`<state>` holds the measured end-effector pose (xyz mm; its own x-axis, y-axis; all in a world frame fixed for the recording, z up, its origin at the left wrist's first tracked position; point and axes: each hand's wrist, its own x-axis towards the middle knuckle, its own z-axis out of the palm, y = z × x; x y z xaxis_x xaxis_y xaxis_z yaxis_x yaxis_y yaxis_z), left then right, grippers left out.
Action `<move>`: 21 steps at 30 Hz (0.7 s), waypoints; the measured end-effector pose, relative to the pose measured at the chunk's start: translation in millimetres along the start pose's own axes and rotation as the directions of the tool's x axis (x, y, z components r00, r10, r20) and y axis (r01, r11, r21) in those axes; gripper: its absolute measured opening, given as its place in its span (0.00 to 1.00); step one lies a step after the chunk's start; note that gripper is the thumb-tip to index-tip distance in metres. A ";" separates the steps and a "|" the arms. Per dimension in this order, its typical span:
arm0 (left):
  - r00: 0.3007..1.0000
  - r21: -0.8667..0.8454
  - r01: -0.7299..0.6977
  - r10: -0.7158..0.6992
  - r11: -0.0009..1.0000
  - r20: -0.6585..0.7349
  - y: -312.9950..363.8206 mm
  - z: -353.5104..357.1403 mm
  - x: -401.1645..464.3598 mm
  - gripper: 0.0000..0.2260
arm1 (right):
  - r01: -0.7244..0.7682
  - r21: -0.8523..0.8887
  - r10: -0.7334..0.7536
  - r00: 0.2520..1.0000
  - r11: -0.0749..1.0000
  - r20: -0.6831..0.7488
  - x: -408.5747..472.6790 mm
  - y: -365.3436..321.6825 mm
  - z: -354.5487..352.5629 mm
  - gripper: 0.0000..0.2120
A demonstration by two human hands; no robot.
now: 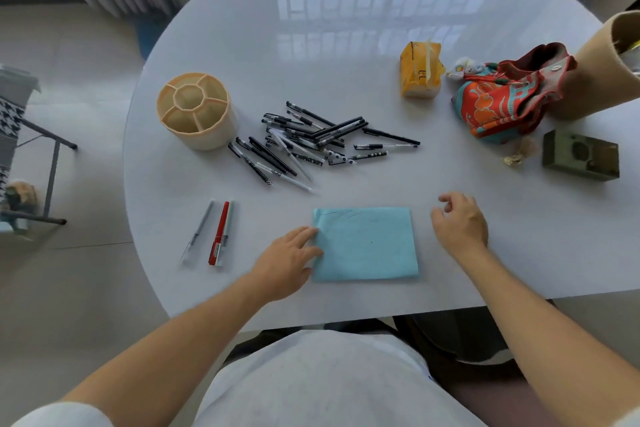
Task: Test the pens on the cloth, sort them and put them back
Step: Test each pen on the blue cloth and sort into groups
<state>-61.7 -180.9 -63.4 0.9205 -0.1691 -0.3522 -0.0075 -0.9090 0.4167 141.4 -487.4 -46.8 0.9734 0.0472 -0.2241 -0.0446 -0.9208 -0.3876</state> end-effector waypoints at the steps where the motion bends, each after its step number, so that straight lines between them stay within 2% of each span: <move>1: 1.000 -0.004 0.008 -0.008 1.000 -0.007 -0.6 1.1 -1.9 0.18 | 0.087 0.035 -0.088 0.996 0.996 0.019 3.3 -24.6 9.0 0.10; 4: 0.999 -0.012 0.041 -0.041 0.999 -0.009 -5.8 4.8 -9.6 0.18 | 0.241 0.141 -0.253 0.965 0.960 0.070 15.0 -96.6 36.2 0.11; 7: 0.998 -0.019 0.058 -0.058 0.998 0.002 -11.5 7.1 -17.0 0.20 | 0.270 0.181 -0.289 0.954 0.946 0.086 28.9 -149.6 58.7 0.14; 11: 0.997 -0.017 0.077 -0.076 0.997 0.032 -12.6 7.0 -19.4 0.21 | 0.252 0.023 -0.252 0.956 0.967 0.152 46.1 -173.8 80.2 0.16; 15: 0.996 -0.022 0.072 -0.071 0.997 0.045 -12.8 5.7 -17.7 0.22 | 0.248 -0.025 -0.243 0.961 0.968 0.131 51.9 -170.0 87.6 0.10; 18: 0.997 -0.015 0.059 -0.058 0.998 0.050 -13.6 2.9 -17.0 0.21 | 0.269 0.074 -0.275 0.957 0.960 0.089 46.0 -162.1 84.2 0.08; 21: 0.998 0.006 0.047 -0.047 0.999 0.033 -11.7 -0.5 -15.1 0.20 | 0.229 0.340 -0.268 0.961 0.912 0.071 30.3 -147.9 68.1 0.04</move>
<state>-75.3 -167.6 -62.5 0.9066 -0.1383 -0.3987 0.0337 -0.9181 0.3950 162.2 -323.4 -57.2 0.9314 0.3194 -0.1746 0.1061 -0.6971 -0.7091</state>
